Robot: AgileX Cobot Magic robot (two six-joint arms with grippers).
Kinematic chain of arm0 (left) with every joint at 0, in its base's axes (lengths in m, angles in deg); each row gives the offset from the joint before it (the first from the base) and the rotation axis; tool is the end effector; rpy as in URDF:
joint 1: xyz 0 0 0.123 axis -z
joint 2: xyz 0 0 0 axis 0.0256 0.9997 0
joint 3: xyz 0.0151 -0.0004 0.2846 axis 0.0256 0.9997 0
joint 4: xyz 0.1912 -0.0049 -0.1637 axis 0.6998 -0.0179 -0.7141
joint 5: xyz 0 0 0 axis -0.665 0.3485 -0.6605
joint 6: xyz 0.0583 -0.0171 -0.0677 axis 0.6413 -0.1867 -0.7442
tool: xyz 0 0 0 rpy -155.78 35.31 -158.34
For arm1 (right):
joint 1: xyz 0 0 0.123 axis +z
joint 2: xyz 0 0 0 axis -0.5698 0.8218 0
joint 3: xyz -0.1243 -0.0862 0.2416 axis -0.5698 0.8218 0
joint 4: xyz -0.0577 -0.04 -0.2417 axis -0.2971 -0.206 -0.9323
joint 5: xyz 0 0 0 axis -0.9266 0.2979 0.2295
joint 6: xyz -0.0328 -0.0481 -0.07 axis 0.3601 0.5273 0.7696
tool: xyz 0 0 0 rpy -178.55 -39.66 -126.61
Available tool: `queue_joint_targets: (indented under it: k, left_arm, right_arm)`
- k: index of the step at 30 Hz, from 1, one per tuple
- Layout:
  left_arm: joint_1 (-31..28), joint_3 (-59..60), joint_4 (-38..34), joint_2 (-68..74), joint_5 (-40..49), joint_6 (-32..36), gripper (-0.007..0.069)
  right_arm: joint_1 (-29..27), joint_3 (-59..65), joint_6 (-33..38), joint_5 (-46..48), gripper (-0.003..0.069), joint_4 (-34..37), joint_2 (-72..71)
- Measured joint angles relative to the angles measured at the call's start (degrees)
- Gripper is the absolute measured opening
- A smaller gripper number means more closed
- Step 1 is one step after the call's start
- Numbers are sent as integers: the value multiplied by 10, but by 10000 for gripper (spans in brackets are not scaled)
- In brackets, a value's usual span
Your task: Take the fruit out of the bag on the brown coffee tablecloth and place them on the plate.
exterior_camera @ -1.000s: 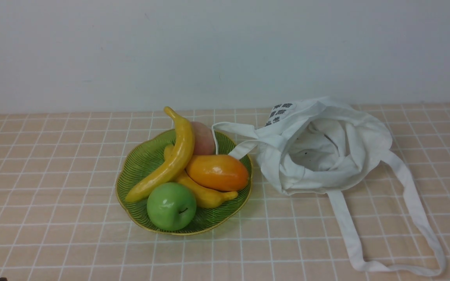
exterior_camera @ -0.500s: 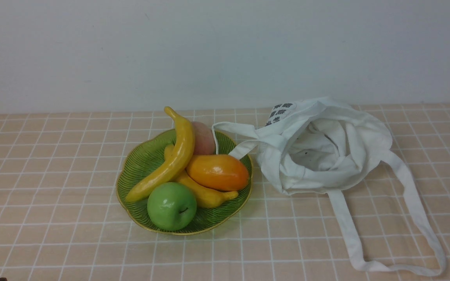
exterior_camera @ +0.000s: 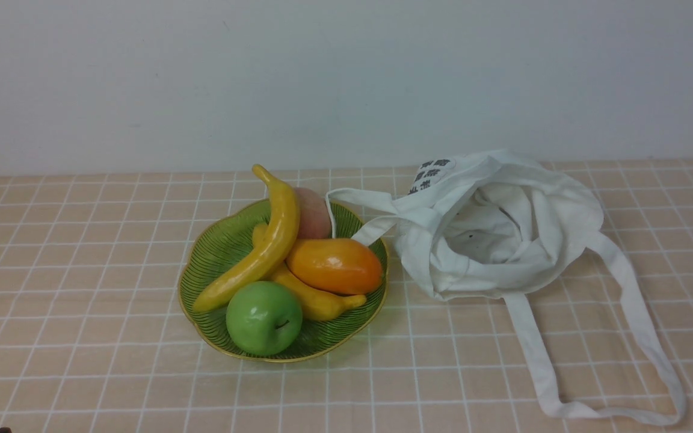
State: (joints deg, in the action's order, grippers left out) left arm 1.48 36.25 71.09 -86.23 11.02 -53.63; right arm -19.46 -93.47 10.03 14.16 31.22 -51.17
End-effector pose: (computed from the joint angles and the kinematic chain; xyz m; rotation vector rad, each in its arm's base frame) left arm 0.0523 -0.0025 0.1713 0.0160 1.8679 -0.0552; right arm 0.0066 -0.0060 0.3106 -0.0643 1.6002 0.2244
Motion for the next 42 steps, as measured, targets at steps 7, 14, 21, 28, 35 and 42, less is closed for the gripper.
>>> queue_joint_targets:
  k: [7, 14, 21, 28, 35, 42]
  left_arm:
    - [0, 0, 0, 0, 0, 0, -8]
    - [0, 0, 0, 0, 0, 0, -8]
    - [0, 0, 0, 0, 0, 0, -8]
    - [0, 0, 0, 0, 0, 0, -8]
    - [0, 0, 0, 0, 0, 0, -8]
    - [0, 0, 0, 0, 0, 0, -8]
  right_arm:
    - [0, 73, 61, -93, -14, 41, 0]
    - [-92, 162, 69, -111, -14, 38, 0]
    - [-189, 283, 71, -111, -14, 21, 1]
    - [-154, 285, 73, -125, -14, 21, 1]
    - [-152, 285, 72, -125, -14, 22, 1]
    - [-152, 285, 72, -125, -14, 22, 1]
